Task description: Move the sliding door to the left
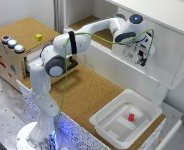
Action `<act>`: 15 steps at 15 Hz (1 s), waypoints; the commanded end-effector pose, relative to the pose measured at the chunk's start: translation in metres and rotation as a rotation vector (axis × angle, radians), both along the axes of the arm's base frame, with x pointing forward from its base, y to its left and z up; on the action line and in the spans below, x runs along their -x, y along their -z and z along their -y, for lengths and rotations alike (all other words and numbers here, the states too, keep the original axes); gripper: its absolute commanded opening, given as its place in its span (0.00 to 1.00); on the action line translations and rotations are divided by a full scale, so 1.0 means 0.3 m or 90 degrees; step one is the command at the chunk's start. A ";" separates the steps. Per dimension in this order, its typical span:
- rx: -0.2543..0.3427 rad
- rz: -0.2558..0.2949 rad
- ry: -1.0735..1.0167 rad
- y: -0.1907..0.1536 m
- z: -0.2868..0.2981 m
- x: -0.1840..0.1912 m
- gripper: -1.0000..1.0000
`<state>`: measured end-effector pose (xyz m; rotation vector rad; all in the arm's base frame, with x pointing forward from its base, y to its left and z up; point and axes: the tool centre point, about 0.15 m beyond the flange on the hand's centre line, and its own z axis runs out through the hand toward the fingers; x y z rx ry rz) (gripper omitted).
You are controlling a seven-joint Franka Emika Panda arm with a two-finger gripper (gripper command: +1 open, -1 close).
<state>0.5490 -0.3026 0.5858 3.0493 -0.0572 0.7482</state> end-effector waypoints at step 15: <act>-0.047 -0.057 -0.070 0.003 -0.192 -0.034 0.00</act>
